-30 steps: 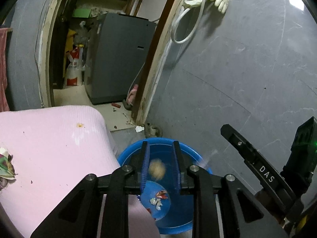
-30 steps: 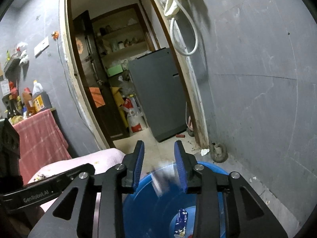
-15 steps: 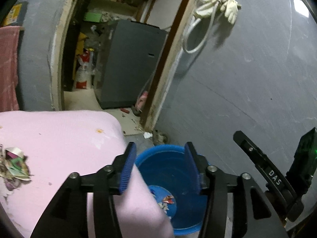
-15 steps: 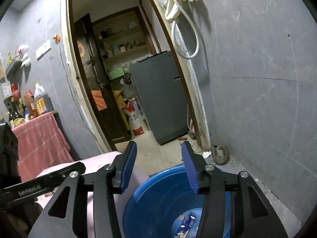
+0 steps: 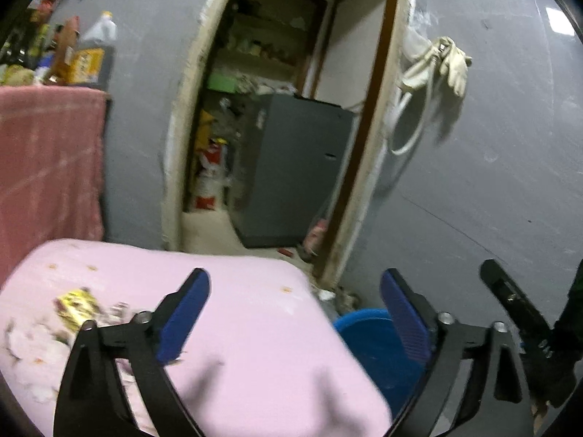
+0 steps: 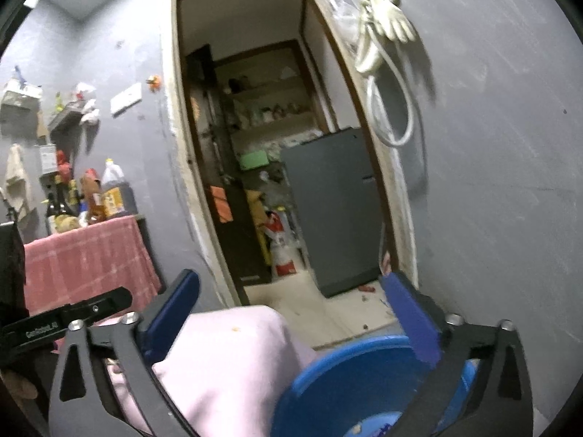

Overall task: Collect trash
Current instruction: 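Move both tools back over the remaining trash on the table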

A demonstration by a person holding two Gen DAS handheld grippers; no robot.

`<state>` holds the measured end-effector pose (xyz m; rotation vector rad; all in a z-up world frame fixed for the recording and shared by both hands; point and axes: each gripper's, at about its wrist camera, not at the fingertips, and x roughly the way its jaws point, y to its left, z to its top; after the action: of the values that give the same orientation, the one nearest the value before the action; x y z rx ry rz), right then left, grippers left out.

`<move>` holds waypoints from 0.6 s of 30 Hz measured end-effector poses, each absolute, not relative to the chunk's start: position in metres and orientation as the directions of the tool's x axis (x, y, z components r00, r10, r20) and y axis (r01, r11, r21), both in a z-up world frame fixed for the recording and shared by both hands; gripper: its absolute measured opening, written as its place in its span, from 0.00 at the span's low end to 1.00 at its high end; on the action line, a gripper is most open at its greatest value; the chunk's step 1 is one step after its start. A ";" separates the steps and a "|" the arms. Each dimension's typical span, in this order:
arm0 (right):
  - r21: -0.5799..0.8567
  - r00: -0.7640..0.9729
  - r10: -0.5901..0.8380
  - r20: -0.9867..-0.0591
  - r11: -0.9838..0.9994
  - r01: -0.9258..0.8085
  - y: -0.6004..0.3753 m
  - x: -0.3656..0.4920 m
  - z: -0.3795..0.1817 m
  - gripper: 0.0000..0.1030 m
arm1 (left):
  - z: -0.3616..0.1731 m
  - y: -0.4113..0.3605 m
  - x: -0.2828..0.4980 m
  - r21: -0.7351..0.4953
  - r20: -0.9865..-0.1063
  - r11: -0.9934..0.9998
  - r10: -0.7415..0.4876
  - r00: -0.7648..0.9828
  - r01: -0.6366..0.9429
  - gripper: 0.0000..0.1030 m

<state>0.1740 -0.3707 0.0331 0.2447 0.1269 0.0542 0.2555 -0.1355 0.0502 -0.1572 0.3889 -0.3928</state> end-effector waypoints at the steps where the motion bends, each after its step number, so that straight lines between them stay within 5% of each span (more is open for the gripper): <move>1: 0.238 0.991 0.078 -0.108 0.970 -0.051 -0.365 0.174 0.036 1.00 | 0.050 -0.130 0.252 -0.218 -0.323 0.921 -0.381 0.866 0.324 0.97; 18: 0.057 0.967 0.252 0.026 0.966 -0.253 -0.250 0.171 0.059 1.00 | 0.056 -0.023 0.212 -0.133 -0.200 0.980 -0.174 0.964 0.149 0.98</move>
<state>0.1705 -0.2503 0.0594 0.0599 -0.0186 0.2552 0.2121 -0.0234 0.0562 -0.1179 0.2126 -0.1637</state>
